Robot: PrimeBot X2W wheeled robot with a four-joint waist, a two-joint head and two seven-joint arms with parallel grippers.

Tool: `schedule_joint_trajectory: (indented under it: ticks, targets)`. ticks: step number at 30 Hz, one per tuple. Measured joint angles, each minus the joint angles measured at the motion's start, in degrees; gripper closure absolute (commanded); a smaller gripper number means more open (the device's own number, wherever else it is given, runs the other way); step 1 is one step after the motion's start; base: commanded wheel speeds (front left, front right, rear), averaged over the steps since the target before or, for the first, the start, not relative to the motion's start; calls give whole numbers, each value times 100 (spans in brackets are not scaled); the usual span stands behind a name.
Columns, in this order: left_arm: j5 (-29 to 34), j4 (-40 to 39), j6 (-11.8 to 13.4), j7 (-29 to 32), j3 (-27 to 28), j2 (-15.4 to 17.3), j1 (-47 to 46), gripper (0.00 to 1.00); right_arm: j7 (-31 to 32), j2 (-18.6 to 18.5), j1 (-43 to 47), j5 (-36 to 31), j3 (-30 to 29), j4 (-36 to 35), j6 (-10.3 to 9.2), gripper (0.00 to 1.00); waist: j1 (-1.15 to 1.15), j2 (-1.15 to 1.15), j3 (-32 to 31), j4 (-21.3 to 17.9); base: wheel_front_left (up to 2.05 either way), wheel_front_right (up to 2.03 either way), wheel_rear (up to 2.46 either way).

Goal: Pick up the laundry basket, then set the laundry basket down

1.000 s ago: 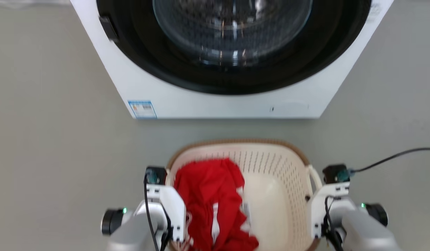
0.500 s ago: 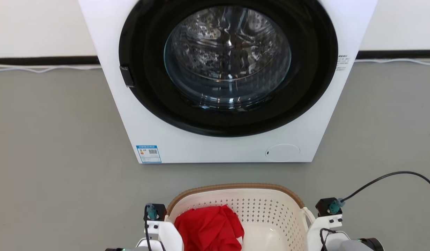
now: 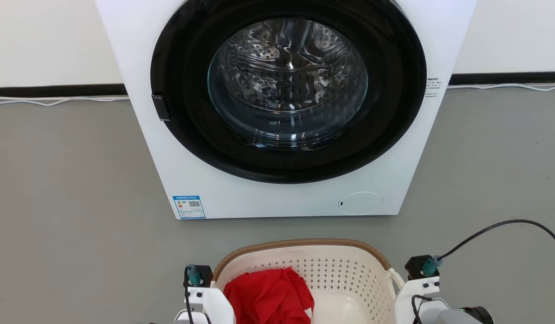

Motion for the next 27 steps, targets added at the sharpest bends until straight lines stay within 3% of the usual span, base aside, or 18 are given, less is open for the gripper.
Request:
schedule_joint_trajectory:
  ticks: [27]
  targets:
    - [-234,75,0,-2,-203,-7,1,100,-32,0,-7,266,304,90,0,100,0,0,-35,20,0,0,0]
